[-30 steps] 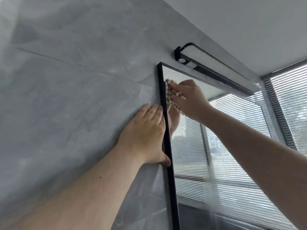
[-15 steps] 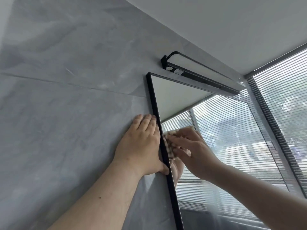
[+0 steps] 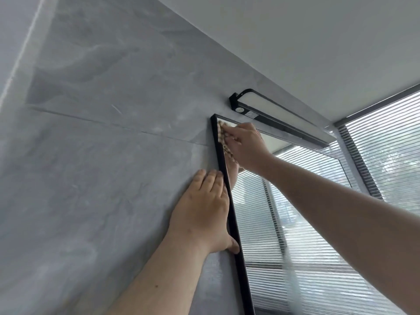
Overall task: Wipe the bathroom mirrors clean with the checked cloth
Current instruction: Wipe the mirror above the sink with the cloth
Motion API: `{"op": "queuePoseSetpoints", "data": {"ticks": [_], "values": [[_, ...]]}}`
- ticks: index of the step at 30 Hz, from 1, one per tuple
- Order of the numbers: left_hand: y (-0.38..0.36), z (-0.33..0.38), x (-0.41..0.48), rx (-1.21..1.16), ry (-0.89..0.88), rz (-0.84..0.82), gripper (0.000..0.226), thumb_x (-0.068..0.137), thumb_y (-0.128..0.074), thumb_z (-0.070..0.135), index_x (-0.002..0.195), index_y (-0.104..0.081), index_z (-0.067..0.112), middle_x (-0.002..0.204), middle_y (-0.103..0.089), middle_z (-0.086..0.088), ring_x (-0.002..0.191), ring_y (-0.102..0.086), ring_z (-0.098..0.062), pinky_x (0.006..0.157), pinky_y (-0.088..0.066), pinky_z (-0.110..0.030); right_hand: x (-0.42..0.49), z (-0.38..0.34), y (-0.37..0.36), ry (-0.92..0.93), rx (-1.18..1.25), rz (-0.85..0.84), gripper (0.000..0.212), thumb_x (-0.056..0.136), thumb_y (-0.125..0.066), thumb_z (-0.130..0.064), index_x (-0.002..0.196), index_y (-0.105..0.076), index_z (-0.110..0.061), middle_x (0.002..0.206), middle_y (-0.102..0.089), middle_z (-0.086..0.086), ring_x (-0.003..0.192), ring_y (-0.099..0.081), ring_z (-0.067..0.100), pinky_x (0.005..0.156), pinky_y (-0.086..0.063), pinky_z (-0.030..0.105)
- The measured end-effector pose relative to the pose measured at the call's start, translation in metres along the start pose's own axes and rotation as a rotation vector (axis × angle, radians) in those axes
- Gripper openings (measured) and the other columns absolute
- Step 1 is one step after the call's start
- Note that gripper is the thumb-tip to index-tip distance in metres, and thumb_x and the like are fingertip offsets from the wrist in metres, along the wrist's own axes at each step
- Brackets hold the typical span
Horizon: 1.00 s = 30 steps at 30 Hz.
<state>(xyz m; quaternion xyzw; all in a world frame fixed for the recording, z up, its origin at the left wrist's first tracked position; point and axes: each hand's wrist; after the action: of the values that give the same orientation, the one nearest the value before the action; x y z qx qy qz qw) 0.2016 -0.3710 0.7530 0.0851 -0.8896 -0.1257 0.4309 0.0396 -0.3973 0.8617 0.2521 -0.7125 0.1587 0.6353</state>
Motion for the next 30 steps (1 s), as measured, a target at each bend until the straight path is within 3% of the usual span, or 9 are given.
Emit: {"op": "queuePoseSetpoints", "data": {"ticks": [9,16,20,27,30], "values": [[0.001,0.000,0.000,0.004,0.020,-0.010,0.138,0.062,-0.056,0.090,0.156,-0.007,0.002,0.166,-0.005,-0.015,0.154,-0.001,-0.028,0.124,0.000,-0.047,-0.009,0.008,0.005,0.021,-0.018,-0.035,0.039,0.097,-0.055,-0.025,0.134,-0.059,-0.036,0.123,-0.046,-0.006,0.126,-0.043,0.023,0.110,-0.036,0.043],[0.000,0.000,0.000,0.000,0.025,0.005,0.138,0.059,-0.060,0.089,0.157,-0.010,0.005,0.166,-0.008,-0.013,0.153,-0.003,-0.026,0.124,0.001,-0.046,-0.108,0.038,0.018,0.108,-0.059,-0.239,0.038,0.090,-0.067,-0.015,0.126,-0.063,-0.027,0.118,-0.043,-0.013,0.119,-0.043,0.013,0.106,-0.044,0.041],[0.001,-0.001,0.001,-0.008,0.024,-0.013,0.141,0.059,-0.055,0.092,0.156,-0.008,0.002,0.166,-0.007,-0.014,0.153,-0.002,-0.026,0.124,0.001,-0.046,-0.190,0.060,0.013,0.221,-0.053,-0.296,0.032,0.088,-0.065,-0.025,0.118,-0.058,-0.034,0.122,-0.047,-0.010,0.120,-0.042,0.016,0.099,-0.048,0.038],[0.001,-0.001,0.001,0.016,0.030,-0.034,0.144,0.055,-0.053,0.095,0.157,-0.010,0.003,0.166,-0.010,-0.013,0.153,-0.004,-0.025,0.124,-0.002,-0.045,-0.169,0.064,0.003,0.125,-0.009,-0.142,0.037,0.091,-0.064,-0.014,0.127,-0.064,-0.019,0.114,-0.044,-0.011,0.116,-0.042,0.015,0.100,-0.043,0.035],[0.001,0.000,0.000,0.036,0.033,-0.034,0.142,0.056,-0.050,0.096,0.157,-0.010,0.004,0.166,-0.008,-0.013,0.153,-0.003,-0.025,0.124,-0.001,-0.045,-0.132,0.062,0.001,0.037,0.024,-0.081,0.042,0.093,-0.064,-0.017,0.134,-0.060,-0.024,0.118,-0.048,-0.007,0.116,-0.044,0.017,0.100,-0.042,0.035]]}}
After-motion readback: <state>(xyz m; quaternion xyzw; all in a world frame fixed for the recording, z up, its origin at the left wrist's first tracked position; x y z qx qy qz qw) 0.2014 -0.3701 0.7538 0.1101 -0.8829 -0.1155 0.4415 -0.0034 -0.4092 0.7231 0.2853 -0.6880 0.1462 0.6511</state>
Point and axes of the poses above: each hand's wrist, its own x-axis towards the middle knuckle, its own y-axis out of the back of the hand, z = x × y
